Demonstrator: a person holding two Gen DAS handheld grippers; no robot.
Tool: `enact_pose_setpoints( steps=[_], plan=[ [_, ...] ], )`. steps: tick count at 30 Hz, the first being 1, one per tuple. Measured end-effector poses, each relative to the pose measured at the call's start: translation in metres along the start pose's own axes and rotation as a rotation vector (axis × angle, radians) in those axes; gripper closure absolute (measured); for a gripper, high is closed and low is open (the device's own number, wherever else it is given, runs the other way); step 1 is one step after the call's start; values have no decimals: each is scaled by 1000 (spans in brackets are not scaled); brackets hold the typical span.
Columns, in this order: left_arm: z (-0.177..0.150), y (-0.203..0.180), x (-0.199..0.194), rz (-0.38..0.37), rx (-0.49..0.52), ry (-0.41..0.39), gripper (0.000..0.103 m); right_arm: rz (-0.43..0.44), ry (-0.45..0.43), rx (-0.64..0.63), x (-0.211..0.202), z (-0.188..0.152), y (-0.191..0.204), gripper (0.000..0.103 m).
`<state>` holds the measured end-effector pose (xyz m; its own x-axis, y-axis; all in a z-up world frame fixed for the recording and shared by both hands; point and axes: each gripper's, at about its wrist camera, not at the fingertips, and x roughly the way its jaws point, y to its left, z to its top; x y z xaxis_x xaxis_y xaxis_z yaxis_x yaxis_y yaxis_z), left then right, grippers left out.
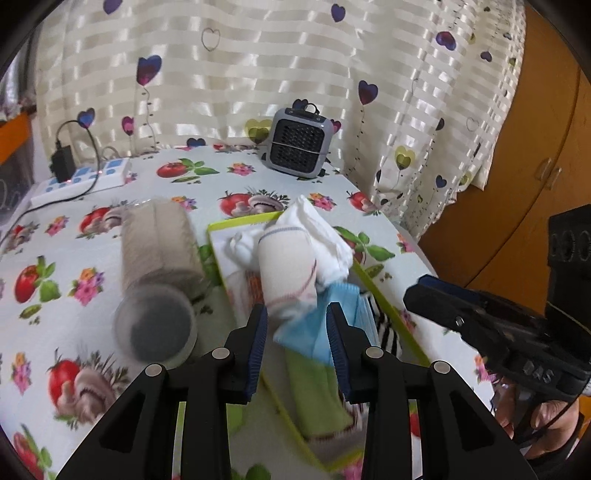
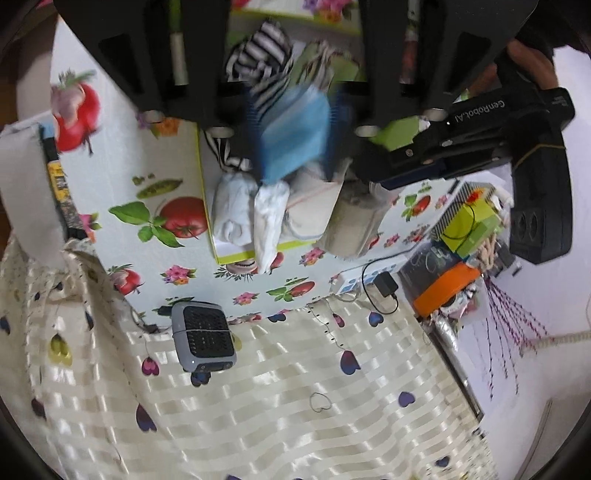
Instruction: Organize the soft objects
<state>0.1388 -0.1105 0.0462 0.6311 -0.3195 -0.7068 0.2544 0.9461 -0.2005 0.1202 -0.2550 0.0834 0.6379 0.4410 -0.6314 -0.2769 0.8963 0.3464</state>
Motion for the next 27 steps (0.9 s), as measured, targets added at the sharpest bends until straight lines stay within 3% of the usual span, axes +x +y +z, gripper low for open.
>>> enact_pose_setpoints(
  steps=[14, 27],
  plan=[
    [-62, -10, -55, 94, 16, -29, 64, -120, 14, -131, -39, -69, 56, 57],
    [-97, -3, -71, 135, -8, -23, 64, -146, 50, -142, -44, -98, 73, 57]
  ],
)
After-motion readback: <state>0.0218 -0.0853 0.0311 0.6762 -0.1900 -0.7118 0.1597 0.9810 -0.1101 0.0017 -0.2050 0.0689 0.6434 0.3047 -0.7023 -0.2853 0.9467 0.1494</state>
